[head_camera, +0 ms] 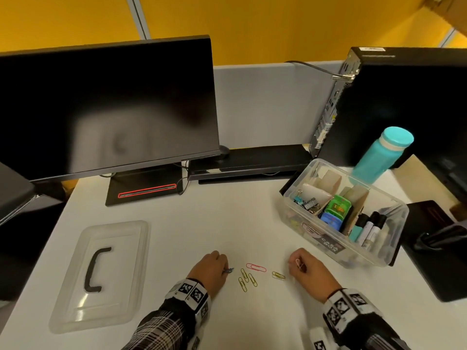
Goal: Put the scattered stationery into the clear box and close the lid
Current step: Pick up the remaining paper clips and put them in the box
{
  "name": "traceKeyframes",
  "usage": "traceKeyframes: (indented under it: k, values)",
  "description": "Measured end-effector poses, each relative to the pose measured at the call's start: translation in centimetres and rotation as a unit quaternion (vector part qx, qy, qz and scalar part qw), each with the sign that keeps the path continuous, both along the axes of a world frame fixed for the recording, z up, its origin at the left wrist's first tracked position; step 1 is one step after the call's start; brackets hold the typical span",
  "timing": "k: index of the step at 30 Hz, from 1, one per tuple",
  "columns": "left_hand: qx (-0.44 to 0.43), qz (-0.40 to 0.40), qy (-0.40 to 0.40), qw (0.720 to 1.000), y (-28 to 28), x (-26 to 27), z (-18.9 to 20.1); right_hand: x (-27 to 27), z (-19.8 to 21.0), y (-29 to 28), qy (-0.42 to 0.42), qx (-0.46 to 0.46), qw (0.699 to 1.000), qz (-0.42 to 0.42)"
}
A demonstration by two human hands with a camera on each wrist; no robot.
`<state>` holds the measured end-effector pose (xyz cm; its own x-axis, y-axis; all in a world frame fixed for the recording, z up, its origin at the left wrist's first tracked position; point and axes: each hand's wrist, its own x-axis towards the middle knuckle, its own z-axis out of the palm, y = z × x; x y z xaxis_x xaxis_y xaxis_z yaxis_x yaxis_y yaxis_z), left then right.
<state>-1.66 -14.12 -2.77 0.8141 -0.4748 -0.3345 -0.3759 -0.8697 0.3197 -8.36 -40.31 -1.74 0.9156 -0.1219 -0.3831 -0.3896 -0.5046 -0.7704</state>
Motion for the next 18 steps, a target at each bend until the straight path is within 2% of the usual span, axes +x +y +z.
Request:
traceKeyframes:
  k: [2,4,6,9,11,13,15,17,18]
  values:
    - [0.007,-0.001,-0.031,0.999,-0.1,-0.2,-0.1,-0.3,-0.8,0.3,0.003,-0.111,0.987,0.119]
    - [0.025,-0.028,-0.042,0.998,0.1,-0.5,-0.5,-0.2,-1.4,1.2,-0.001,-0.170,0.970,0.176]
    - [0.042,-0.030,0.002,0.999,0.3,-0.3,-1.5,0.1,-1.4,2.1,-0.025,-0.208,0.958,0.198]
    - [0.034,-0.052,-0.026,0.998,0.6,-0.3,-1.9,0.6,-1.3,3.5,-0.026,-0.260,0.941,0.214]
    - [-0.004,-0.029,-0.026,0.999,0.7,-0.4,-2.0,0.8,-1.3,4.3,0.001,-0.307,0.922,0.237]
    - [-0.036,-0.030,-0.058,0.997,0.7,-0.7,-1.0,0.7,-1.4,4.6,0.008,-0.320,0.917,0.238]
    - [-0.071,0.015,-0.055,0.996,0.7,-0.4,-0.5,0.8,-1.5,3.8,0.006,-0.263,0.946,0.191]
    - [-0.111,0.097,-0.005,0.989,1.1,0.0,-0.4,0.9,-1.3,2.4,0.012,-0.103,0.991,0.088]
    - [-0.154,0.156,0.026,0.975,1.2,0.2,-0.1,0.8,-0.9,1.7,0.029,-0.006,0.999,0.020]
